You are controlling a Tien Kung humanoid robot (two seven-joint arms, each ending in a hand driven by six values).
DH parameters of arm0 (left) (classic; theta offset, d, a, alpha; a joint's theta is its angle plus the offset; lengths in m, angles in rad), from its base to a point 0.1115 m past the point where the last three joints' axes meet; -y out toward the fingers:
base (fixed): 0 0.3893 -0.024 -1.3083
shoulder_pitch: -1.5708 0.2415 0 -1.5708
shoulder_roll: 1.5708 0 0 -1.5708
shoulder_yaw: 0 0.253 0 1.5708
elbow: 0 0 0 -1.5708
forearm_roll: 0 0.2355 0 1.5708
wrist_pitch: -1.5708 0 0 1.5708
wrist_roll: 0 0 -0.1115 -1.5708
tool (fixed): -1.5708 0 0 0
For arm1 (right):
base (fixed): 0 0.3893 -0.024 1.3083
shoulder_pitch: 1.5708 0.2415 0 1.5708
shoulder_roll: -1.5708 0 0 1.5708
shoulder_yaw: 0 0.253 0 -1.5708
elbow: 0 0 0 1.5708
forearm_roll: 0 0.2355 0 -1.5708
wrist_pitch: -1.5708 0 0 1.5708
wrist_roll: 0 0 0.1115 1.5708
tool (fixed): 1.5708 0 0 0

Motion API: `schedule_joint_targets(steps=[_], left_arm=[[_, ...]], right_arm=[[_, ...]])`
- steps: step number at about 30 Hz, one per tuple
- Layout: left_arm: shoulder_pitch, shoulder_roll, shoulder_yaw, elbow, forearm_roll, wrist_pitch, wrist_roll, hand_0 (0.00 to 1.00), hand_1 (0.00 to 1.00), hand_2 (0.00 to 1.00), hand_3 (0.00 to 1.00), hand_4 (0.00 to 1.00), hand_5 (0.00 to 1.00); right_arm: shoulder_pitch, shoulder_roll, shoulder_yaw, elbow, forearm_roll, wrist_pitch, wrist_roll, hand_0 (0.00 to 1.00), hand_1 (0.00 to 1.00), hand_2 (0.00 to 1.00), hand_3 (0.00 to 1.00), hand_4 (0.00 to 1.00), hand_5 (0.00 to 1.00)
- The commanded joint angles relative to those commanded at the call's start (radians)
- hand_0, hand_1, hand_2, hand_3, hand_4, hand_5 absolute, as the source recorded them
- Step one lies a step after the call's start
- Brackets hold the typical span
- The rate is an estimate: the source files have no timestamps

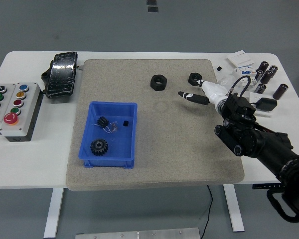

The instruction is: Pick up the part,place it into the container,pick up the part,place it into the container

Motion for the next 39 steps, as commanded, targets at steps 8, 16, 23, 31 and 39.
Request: schedule_joint_targets(steps=[8, 16, 23, 31, 39], left_arm=[[0.0, -0.002, 0.006, 0.0, -0.005, -0.001, 0.0, 0.653, 0.664, 0.642, 0.662, 0.708, 0.289], [0.002, -0.007, 0.007, 0.0, -0.003, -0.002, 0.001, 0.653, 0.664, 0.641, 0.662, 0.708, 0.289], [0.0, -0.004, 0.009, 0.0, -0.003, -0.002, 0.0, 0.653, 0.664, 0.641, 0.662, 0.709, 0.289], [-0.001, -0.001, 0.006, 0.0, 0.001, -0.002, 0.001, 0.653, 0.664, 0.641, 0.662, 0.708, 0.289], [-0.005, 0.001, 0.005, 0.0, 0.006, -0.004, 0.002, 0.652, 0.663, 0.641, 0.662, 0.708, 0.29]], right_arm=[[0.007, 0.007, -0.016, 0.0, 0.007, -0.009, -0.007, 0.998, 0.968, 0.863, 0.974, 0.998, 0.998], [0.014, 0.005, -0.023, 0.0, 0.01, -0.011, -0.014, 0.998, 0.98, 0.894, 0.998, 0.998, 0.998], [0.032, -0.004, -0.023, -0.003, 0.015, -0.027, -0.015, 0.998, 0.998, 0.957, 0.998, 0.998, 0.998], [0.053, -0.015, -0.017, -0.038, 0.023, -0.032, -0.021, 0.998, 0.998, 0.955, 0.998, 0.998, 0.998], [0.067, 0.001, -0.05, -0.086, 0.031, -0.014, -0.024, 0.998, 0.989, 0.947, 0.997, 0.998, 0.998]])
